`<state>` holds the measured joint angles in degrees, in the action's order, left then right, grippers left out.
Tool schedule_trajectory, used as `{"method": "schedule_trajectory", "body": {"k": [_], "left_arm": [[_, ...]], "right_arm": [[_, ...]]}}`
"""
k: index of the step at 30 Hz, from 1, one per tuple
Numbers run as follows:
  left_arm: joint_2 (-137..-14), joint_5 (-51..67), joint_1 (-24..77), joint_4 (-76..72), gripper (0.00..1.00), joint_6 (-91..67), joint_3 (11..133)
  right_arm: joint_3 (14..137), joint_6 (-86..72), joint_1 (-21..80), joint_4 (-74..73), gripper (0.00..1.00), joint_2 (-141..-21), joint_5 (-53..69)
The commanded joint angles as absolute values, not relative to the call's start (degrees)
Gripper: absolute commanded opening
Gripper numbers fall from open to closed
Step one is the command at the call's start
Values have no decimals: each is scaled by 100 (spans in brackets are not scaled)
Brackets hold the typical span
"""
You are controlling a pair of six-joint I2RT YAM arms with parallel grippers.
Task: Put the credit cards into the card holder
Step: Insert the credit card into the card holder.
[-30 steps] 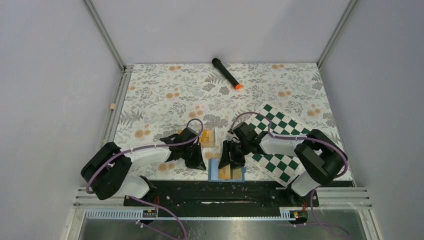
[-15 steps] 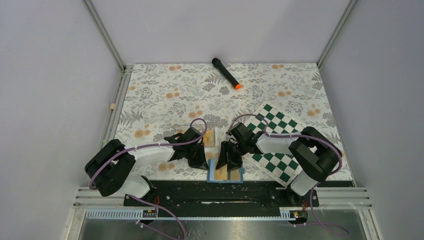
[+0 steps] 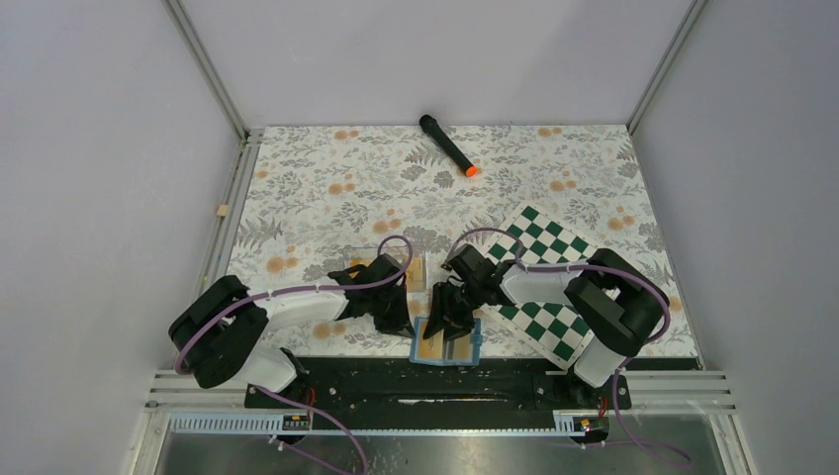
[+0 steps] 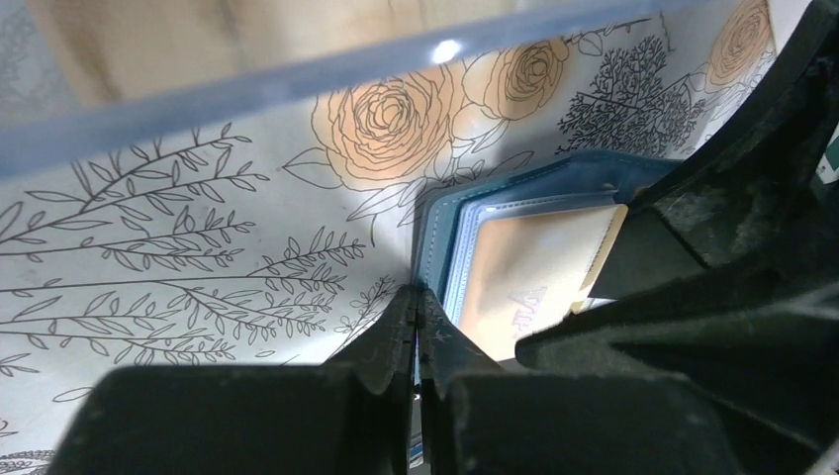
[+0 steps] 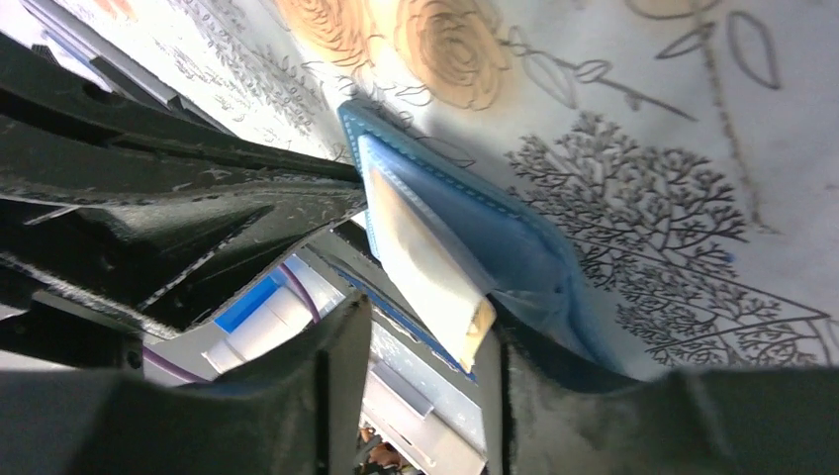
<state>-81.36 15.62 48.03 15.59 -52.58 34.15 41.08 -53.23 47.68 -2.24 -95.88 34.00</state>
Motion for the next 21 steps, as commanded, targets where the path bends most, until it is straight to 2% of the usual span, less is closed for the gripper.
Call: {"method": "schedule_trajectory", "body": {"k": [1, 4, 7, 15, 21], "left_arm": [[-8008, 1347, 4925, 1656, 0, -5268, 3643], [-7875, 1180, 4930, 1930, 0, -5207, 3732], [-7762, 1081, 4924, 2096, 0, -5150, 3797], [-7414, 936, 4922, 2180, 0, -5108, 3835], [-6798, 1251, 4683, 1826, 11, -4792, 3875]], "right_arm": [[4439, -4716, 4869, -1069, 55, -9366, 2754], [4628, -4346, 4870, -1711, 66, -9302, 2443], [4733, -4178, 4874, -2032, 72, -9295, 2259], [4888, -3929, 4869, -2402, 72, -9219, 2067], [5264, -3699, 4869, -2795, 73, -8957, 1895]]}}
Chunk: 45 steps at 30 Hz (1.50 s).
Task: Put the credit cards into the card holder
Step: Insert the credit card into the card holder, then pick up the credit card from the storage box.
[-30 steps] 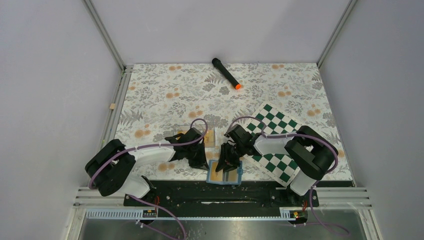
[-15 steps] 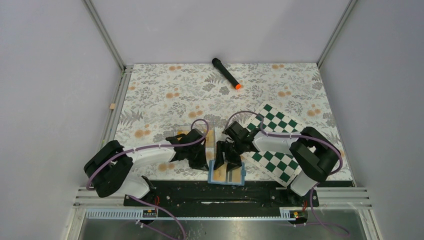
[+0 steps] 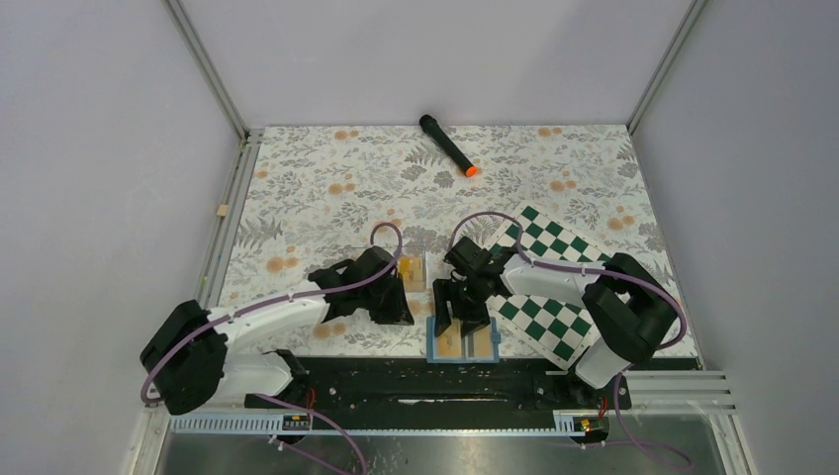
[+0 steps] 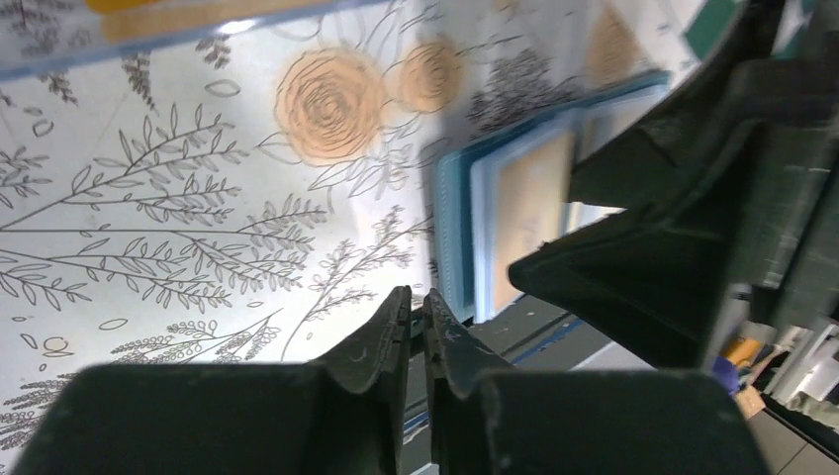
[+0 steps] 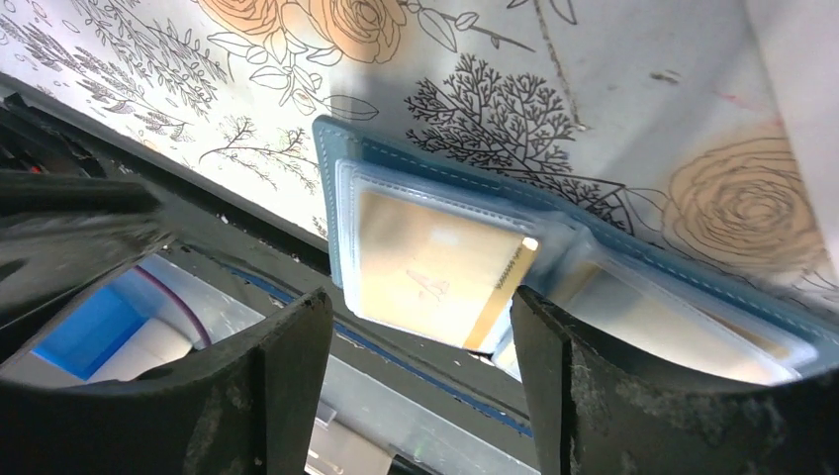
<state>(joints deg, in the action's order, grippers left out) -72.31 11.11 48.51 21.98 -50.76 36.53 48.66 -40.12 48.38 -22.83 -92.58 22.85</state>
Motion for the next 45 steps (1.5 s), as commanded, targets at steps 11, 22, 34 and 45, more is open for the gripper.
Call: {"method": "schedule_trajectory", "body": {"k": [11, 22, 34, 45], "left_arm": [[-6230, 2570, 3183, 1330, 33, -4314, 4157], [-7263, 2553, 2371, 2298, 39, -3579, 5023], [-8970, 2131, 2480, 2399, 37, -3450, 5697], [-9811, 1426, 2736, 2179, 32, -3914, 5816]], "right_arm": [[5950, -3420, 4762, -3373, 74, -9030, 1734], [6894, -3257, 4002, -3400, 73, -9563, 2112], [8354, -3056, 3838, -3755, 61, -11068, 2242], [8320, -3168, 3833, -3465, 35, -11475, 2538]]}}
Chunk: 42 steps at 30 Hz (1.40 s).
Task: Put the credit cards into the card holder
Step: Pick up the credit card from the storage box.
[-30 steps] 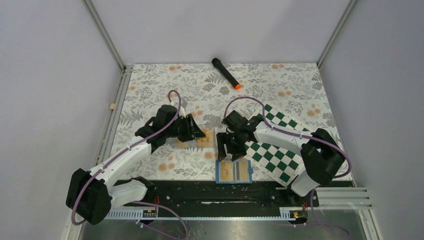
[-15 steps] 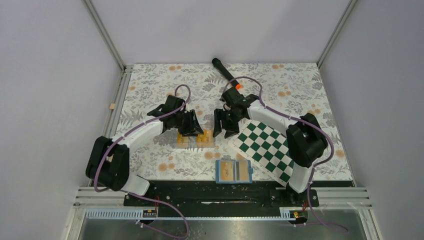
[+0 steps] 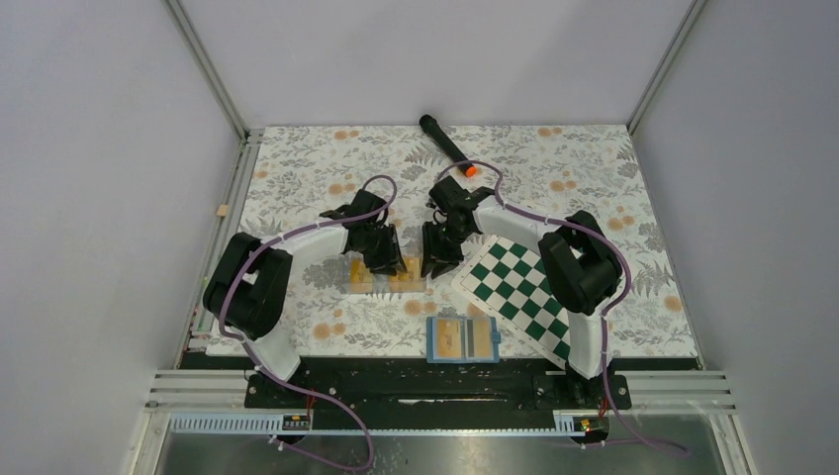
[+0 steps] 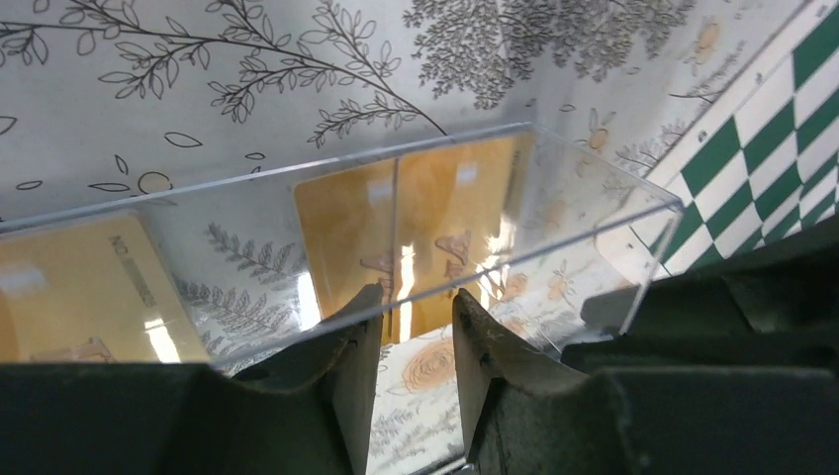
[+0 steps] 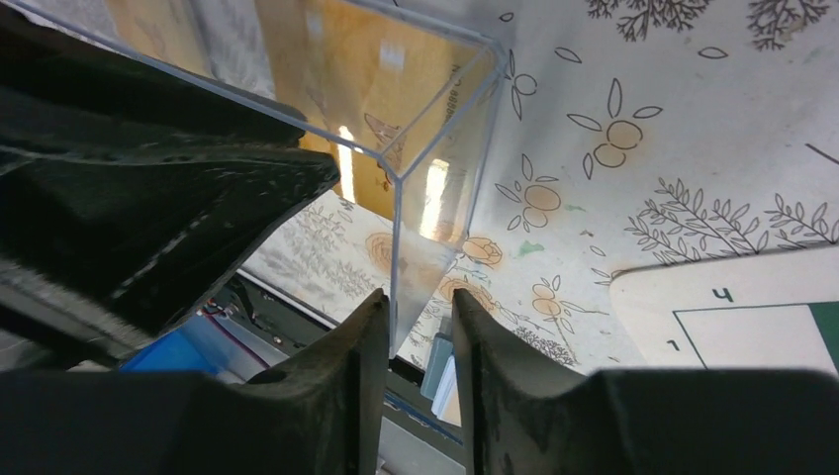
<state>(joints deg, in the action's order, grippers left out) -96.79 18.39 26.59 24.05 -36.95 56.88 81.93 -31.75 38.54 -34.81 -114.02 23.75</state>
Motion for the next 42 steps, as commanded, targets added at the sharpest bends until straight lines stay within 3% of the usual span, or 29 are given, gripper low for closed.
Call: {"method": "schedule_trajectory", "body": {"k": [1, 6, 13, 16, 20, 23, 42], "left_arm": [[-9856, 1374, 2756, 2139, 31, -3953, 5796], [-10105, 1137, 2882, 2156, 31, -3987, 5845], [-10274, 1669, 3126, 1888, 28, -4024, 5948], [-10166, 1724, 3183, 1843, 22, -4068, 5944], [-9980, 1710, 3224, 1865, 5, -4069, 5950], [-9897, 1606, 3281, 2003, 0, -4008, 5997], [-9556, 1023, 3653, 2720, 0, -3644, 6588]], "right_arm": [[8323, -3177, 3833, -3458, 34, -11476, 2549], [8314, -3189, 3839, -3399, 25, -11502, 2680], [8273, -3241, 3836, -3263, 17, -11517, 2865], [8271, -3246, 3840, -3256, 15, -11503, 2873], [8286, -3247, 3839, -3259, 14, -11488, 2895], [8284, -3265, 3835, -3254, 13, -11476, 2910], [8155, -3303, 3841, -3258, 11, -11435, 2873]]}}
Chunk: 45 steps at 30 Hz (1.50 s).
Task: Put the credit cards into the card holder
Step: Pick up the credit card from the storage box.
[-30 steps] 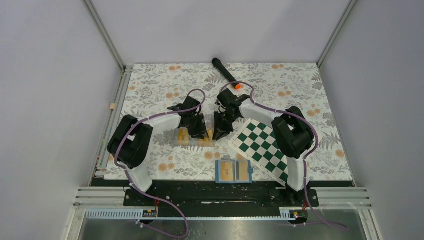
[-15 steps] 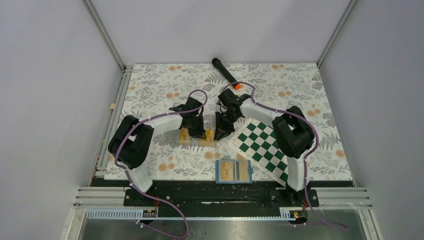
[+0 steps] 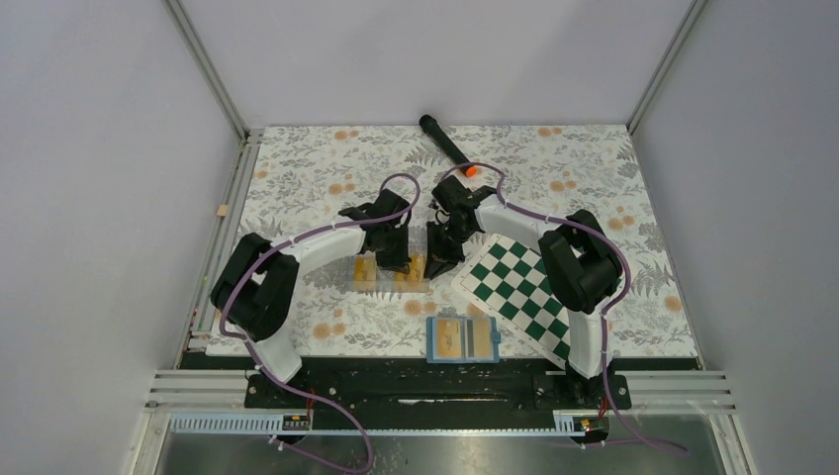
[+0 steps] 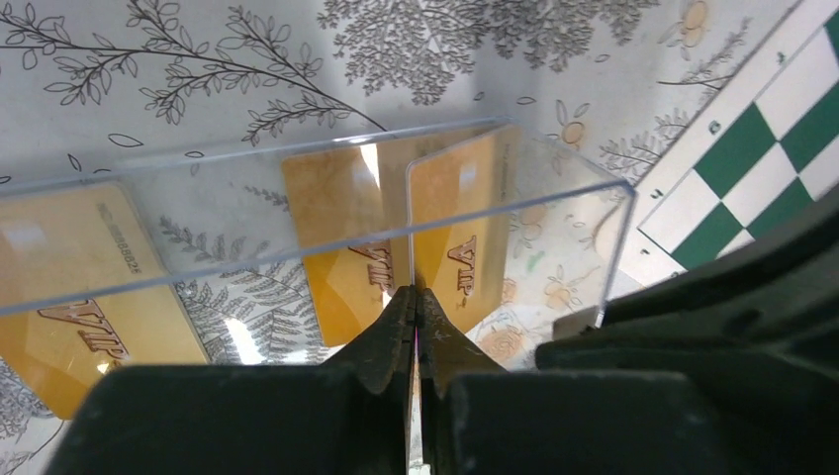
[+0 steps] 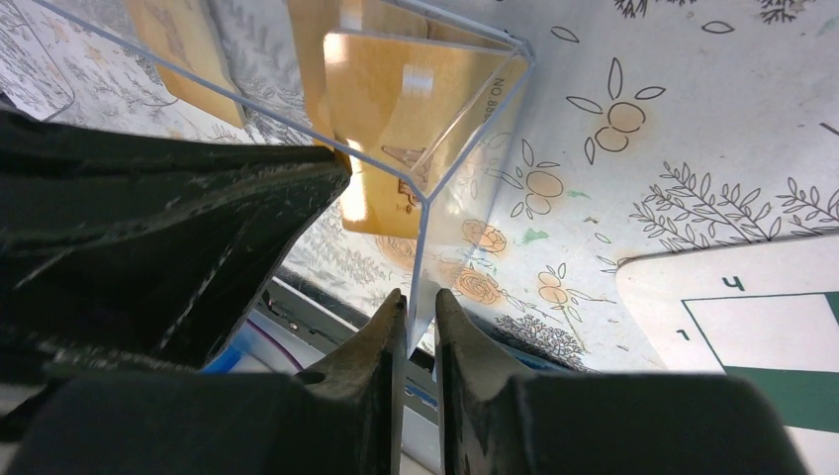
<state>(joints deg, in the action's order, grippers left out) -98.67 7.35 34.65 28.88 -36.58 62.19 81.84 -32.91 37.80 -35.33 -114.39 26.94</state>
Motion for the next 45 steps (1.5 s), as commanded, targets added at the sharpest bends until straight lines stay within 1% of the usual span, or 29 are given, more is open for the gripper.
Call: {"method": "schedule_trajectory", "body": {"k": [1, 10, 22, 30, 41, 45], "left_arm": [[-9564, 1018, 3662, 2759, 0, -3626, 6631], [-10038, 712, 3766, 3530, 2, -3155, 7087], [-10259, 240, 3771, 3956, 3, -2939, 7076], [-10555, 344, 3771, 3949, 8, -2870, 7204], [-10284, 355, 3879, 3946, 10, -2865, 7260], [-10189, 403, 3909, 3952, 9, -2894, 7296]], "right_arm": [[8155, -3304, 3841, -3253, 11, -11441, 2878], [8146, -3299, 3838, -3259, 11, -11470, 2917], [8121, -3289, 3836, -3261, 11, -11487, 2959], [8112, -3294, 3835, -3252, 11, -11483, 2977], [8096, -3293, 3834, -3261, 11, -11473, 2984], [8065, -3294, 3840, -3258, 11, -11453, 2985]]}}
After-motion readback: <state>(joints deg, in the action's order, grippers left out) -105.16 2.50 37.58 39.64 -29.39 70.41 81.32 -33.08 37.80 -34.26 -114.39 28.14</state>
